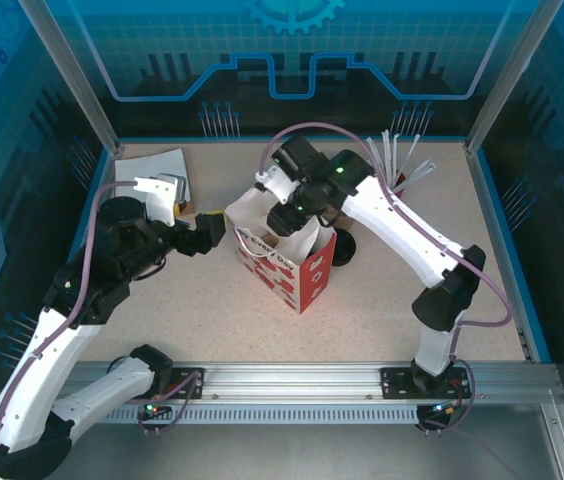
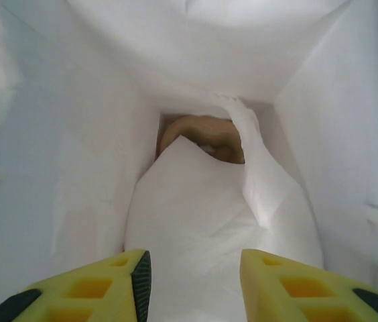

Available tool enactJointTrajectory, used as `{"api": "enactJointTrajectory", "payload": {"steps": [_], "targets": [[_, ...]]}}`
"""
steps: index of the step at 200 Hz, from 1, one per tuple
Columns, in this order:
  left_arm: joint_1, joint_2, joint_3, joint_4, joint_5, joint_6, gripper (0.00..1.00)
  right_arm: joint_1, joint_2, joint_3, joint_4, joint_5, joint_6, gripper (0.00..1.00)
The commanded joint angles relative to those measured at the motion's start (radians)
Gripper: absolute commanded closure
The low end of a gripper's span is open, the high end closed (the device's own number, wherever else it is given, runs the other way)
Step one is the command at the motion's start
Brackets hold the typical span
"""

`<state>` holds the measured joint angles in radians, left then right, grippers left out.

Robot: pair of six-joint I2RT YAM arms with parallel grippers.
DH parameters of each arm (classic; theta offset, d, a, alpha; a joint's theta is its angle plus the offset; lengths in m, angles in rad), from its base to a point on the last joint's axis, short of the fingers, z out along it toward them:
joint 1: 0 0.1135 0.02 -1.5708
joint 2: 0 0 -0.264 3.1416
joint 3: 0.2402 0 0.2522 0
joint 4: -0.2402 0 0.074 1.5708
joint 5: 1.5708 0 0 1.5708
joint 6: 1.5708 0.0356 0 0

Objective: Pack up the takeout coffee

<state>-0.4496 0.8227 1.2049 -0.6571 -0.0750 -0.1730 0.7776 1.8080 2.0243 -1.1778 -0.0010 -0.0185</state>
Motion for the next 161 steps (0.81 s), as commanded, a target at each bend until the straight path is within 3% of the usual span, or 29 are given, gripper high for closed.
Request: {"api": "enactJointTrajectory", "payload": {"steps": [1, 29, 59, 78, 114, 132, 161], "targets": [[0.002, 0.001, 0.017, -0.056, -0.045, -0.115, 0.09, -0.022, -0.152, 0.010, 0.030, -0.023, 0.026, 0.53], [0.002, 0.023, 0.024, -0.114, -0.042, -0.246, 0.09, -0.070, -0.275, -0.051, 0.039, -0.040, 0.057, 0.47], [0.002, 0.023, -0.027, -0.090, -0.023, -0.361, 0.08, -0.174, -0.462, -0.228, 0.109, -0.005, 0.127, 0.40], [0.002, -0.004, -0.075, -0.069, -0.077, -0.373, 0.07, -0.257, -0.606, -0.402, 0.188, 0.045, 0.173, 0.32], [0.009, -0.062, -0.128, -0.105, -0.311, -0.387, 0.01, -0.403, -0.858, -0.739, 0.318, 0.127, 0.208, 0.16], [0.030, -0.085, -0.160, -0.093, -0.339, -0.356, 0.01, -0.468, -0.949, -0.874, 0.364, 0.170, 0.220, 0.01], [0.086, -0.090, -0.228, -0.047, -0.351, -0.279, 0.01, -0.570, -1.046, -1.080, 0.477, 0.193, 0.229, 0.00]]}}
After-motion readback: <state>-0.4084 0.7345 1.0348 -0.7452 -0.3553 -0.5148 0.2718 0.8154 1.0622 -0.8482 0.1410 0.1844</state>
